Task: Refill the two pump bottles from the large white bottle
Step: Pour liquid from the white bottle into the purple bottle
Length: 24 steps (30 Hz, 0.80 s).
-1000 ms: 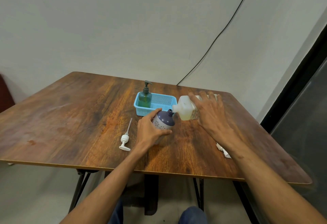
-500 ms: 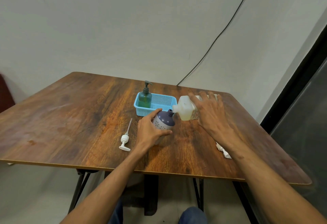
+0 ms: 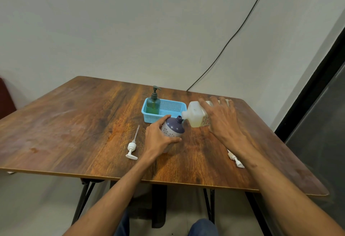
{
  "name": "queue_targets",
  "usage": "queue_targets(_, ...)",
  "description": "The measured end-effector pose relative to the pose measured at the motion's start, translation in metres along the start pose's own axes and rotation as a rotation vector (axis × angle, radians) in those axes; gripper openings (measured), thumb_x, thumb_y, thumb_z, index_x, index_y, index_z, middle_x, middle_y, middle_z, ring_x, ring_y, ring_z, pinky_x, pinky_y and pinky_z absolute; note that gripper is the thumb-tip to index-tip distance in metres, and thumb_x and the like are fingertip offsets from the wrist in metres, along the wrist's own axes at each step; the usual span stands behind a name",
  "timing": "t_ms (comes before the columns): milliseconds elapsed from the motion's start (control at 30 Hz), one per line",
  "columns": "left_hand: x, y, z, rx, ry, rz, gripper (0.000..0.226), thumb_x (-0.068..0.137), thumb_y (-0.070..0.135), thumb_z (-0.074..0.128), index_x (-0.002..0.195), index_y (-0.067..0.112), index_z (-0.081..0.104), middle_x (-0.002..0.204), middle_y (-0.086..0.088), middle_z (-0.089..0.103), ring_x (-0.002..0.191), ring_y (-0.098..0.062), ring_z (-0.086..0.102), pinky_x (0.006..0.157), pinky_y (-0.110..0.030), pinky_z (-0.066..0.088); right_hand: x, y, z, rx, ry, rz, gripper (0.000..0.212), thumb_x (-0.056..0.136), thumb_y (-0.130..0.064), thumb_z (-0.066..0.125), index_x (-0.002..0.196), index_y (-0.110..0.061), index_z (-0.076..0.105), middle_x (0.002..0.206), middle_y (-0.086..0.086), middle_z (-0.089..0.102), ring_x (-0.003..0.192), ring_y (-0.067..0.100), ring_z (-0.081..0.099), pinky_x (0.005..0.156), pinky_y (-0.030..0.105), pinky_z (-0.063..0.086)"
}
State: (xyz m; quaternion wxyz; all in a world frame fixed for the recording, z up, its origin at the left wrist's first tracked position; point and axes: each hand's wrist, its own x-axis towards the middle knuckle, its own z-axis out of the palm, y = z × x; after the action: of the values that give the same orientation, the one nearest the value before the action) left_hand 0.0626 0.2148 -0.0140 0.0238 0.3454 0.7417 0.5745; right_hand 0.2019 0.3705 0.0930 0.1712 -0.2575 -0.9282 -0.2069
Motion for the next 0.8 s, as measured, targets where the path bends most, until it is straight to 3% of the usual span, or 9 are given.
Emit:
queue_targets(100,0.0008,-0.0001,0.0010,0.008,0.005,0.001,0.101,0.049,0.042,0.097,0.140,0.024,0.056,0.131,0.003,0.063,0.120,-0.015,0.058,0.105,-0.047,0.051,0.0003,0.0007,-0.0006,-0.008,0.009,-0.008,0.090,0.076,-0.026,0.081,0.152,-0.029,0.032,0.142,0.014,0.049,0.131,0.041,0.044,0.109,0.061,0.035)
queue_targets(600,-0.0014,-0.0015,-0.0004,0.006,0.019,-0.011,0.099,0.052,0.039,0.098,0.140,0.023,0.056,0.131,0.001,0.063,0.121,-0.018,0.057,0.105,-0.048,0.050,0.0025,-0.0024,0.0034,-0.017,0.032,-0.018,0.091,0.070,-0.024,0.085,0.147,-0.029,0.037,0.135,0.013,0.054,0.124,0.040,0.049,0.105,0.061,0.039)
queue_targets(800,-0.0022,-0.0020,-0.0052,-0.003,0.023,-0.009,0.099,0.050,0.041,0.097,0.139,0.024,0.056,0.129,0.002,0.064,0.119,-0.017,0.059,0.102,-0.047,0.052,0.0056,-0.0058,0.0009,-0.016,0.012,-0.029,0.092,0.074,-0.028,0.084,0.150,-0.030,0.032,0.141,0.013,0.050,0.131,0.040,0.044,0.109,0.059,0.035)
